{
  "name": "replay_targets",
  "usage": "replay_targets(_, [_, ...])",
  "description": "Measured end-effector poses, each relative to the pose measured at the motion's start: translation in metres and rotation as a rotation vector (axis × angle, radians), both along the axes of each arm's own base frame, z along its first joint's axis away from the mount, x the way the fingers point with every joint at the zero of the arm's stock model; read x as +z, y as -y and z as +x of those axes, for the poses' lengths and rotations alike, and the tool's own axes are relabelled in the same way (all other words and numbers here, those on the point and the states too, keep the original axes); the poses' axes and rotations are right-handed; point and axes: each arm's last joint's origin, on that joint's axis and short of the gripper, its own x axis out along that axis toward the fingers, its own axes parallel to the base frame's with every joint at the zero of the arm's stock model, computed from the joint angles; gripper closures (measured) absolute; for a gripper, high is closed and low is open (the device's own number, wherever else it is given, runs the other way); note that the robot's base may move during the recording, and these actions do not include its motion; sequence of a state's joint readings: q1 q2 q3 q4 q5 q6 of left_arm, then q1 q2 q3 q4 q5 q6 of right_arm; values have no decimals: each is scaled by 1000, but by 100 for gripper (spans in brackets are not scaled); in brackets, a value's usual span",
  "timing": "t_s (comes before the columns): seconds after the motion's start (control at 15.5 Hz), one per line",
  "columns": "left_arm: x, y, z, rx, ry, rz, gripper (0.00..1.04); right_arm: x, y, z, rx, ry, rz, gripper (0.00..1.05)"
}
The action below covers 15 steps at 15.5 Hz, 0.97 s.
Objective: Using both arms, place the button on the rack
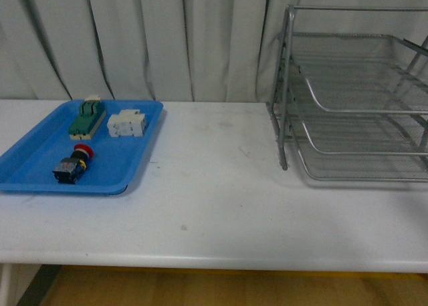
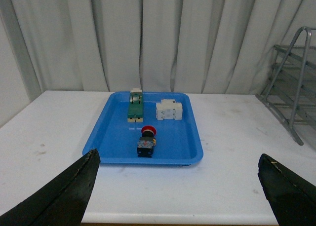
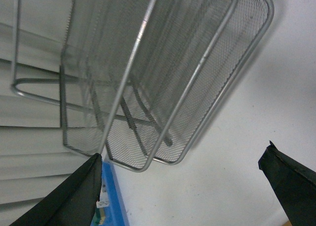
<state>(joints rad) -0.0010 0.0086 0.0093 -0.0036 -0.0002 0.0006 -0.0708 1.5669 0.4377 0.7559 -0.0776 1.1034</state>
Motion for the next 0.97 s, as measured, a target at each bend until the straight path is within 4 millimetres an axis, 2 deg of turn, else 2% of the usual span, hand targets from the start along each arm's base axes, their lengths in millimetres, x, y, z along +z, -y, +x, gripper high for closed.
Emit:
replay_targets(0.13, [0, 0, 0, 0, 0, 0, 7, -5, 0, 5, -3, -15, 14, 6])
replay_targets(0.39, [0, 0, 0, 0, 0, 0, 7, -26, -7, 55, -3, -39, 75, 6])
replay_targets(0.71, [0, 0, 0, 0, 0, 0, 7, -47, -16, 105, -16, -76, 88, 6])
replay_targets(0.78, [0, 0, 0, 0, 0, 0, 7, -56, -23, 120, -12, -83, 86, 8])
replay_targets(0.97, [0, 0, 0, 0, 0, 0, 7, -73, -28, 145, -22, -79, 81, 49])
